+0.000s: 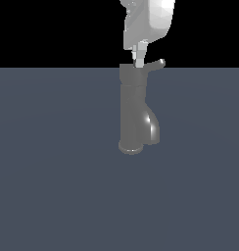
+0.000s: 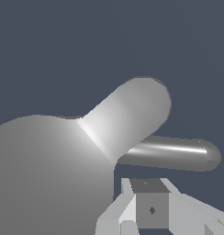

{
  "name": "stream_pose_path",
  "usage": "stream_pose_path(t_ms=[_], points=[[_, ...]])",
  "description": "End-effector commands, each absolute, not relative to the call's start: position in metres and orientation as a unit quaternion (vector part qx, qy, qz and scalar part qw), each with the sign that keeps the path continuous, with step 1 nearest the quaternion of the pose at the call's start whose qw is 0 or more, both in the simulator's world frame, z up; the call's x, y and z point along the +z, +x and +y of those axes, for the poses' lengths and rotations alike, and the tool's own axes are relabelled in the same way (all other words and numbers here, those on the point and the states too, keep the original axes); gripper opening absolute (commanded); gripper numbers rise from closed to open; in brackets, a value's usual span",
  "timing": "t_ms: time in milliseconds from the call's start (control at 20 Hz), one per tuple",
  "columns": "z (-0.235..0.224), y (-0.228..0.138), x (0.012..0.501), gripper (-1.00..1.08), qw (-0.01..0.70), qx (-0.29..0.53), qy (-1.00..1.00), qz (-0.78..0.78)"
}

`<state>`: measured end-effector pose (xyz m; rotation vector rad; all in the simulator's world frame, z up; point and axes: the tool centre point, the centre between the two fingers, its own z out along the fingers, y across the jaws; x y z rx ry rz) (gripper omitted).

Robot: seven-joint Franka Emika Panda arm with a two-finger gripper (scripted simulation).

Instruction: Turn on the faucet by rotating a designated handle.

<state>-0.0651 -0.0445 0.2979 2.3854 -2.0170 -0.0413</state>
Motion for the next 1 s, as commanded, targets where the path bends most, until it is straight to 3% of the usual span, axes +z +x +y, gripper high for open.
stream_pose_path(t_ms=[0, 50, 100, 950], points=[[-0.112, -0.053, 0.298, -1.0, 0.0, 0.0, 0.729, -0.684], [-0.112, -0.053, 0.298, -1.0, 0.0, 0.0, 0.729, -0.684], [-0.054, -0.062, 0.298, -1.0, 0.009, -0.013, 0.761, -0.649], [-0.099, -0.013, 0.297, -1.0, 0.003, -0.005, 0.74, -0.672]])
